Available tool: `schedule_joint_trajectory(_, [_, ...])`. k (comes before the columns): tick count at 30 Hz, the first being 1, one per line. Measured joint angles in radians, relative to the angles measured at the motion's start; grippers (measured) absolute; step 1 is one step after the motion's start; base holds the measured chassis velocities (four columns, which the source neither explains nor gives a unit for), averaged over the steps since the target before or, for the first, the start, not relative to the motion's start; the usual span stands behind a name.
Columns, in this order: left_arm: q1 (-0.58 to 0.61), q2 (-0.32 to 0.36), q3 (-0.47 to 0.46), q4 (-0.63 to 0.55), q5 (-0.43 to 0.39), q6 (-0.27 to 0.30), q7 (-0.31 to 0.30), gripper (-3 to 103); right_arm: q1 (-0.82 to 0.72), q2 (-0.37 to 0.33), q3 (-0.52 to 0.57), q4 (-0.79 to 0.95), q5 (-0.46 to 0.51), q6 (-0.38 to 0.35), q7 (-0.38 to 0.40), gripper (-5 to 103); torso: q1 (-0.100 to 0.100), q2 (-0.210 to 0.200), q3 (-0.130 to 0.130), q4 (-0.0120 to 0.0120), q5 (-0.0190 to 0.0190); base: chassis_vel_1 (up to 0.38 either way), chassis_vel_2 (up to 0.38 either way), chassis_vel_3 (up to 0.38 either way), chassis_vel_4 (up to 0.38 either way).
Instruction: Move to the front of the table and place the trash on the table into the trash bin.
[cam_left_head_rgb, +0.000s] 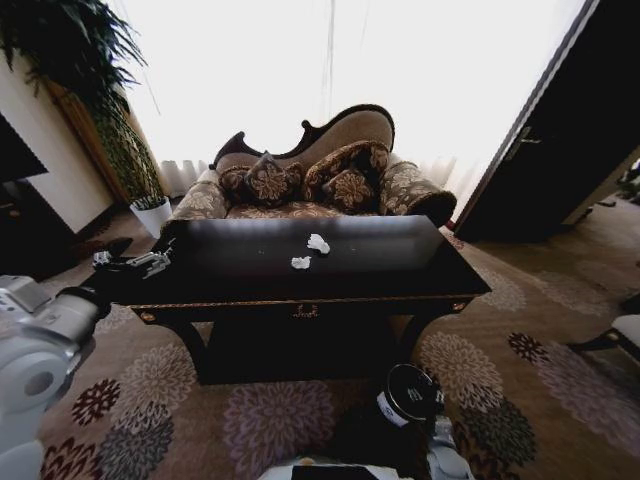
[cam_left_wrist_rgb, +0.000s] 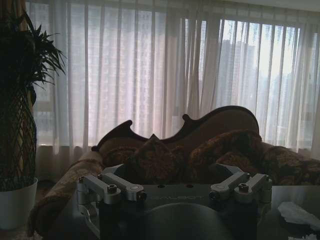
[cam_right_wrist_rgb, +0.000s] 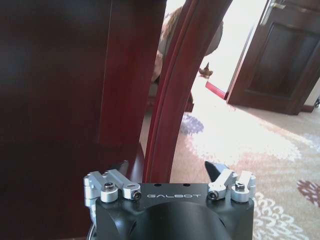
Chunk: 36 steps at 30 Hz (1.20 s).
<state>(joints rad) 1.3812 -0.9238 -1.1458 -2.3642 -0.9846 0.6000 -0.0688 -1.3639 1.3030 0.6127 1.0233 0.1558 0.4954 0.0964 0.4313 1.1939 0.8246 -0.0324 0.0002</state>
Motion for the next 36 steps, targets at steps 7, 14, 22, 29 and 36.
schedule_joint_trajectory(7, [-0.038,-0.009,0.034,0.016,0.004,-0.001,0.000,100,-0.148,-0.003,0.036,0.250,0.044,-0.005,0.019,100,0.000,0.000,0.000,0.0000,-0.0004,0.000,0.000,0.000,0.000])
schedule_joint_trajectory(14, [-0.081,-0.018,0.070,0.031,0.004,-0.001,0.000,100,-0.336,-0.011,0.081,0.518,0.101,0.024,-0.012,100,0.000,0.000,0.000,-0.0003,-0.0003,0.000,0.000,0.000,0.000])
schedule_joint_trajectory(22, [-0.106,-0.020,0.090,0.044,0.004,-0.001,0.000,100,-0.467,-0.025,0.131,0.758,0.157,0.002,-0.011,100,0.000,0.000,0.000,0.0000,-0.0005,0.000,0.000,0.000,0.000])
schedule_joint_trajectory(29, [-0.130,-0.012,0.104,0.057,0.000,-0.001,-0.001,100,-0.548,-0.055,0.186,0.997,0.189,-0.020,0.002,100,0.000,0.000,0.000,0.0000,-0.0002,0.000,0.000,0.000,0.000])
schedule_joint_trajectory(36, [-0.140,-0.004,0.115,0.060,0.000,0.000,-0.001,100,-0.548,-0.205,0.230,1.227,0.261,-0.145,0.007,100,0.000,0.000,0.000,0.0000,-0.0005,0.000,0.000,0.000,0.000])
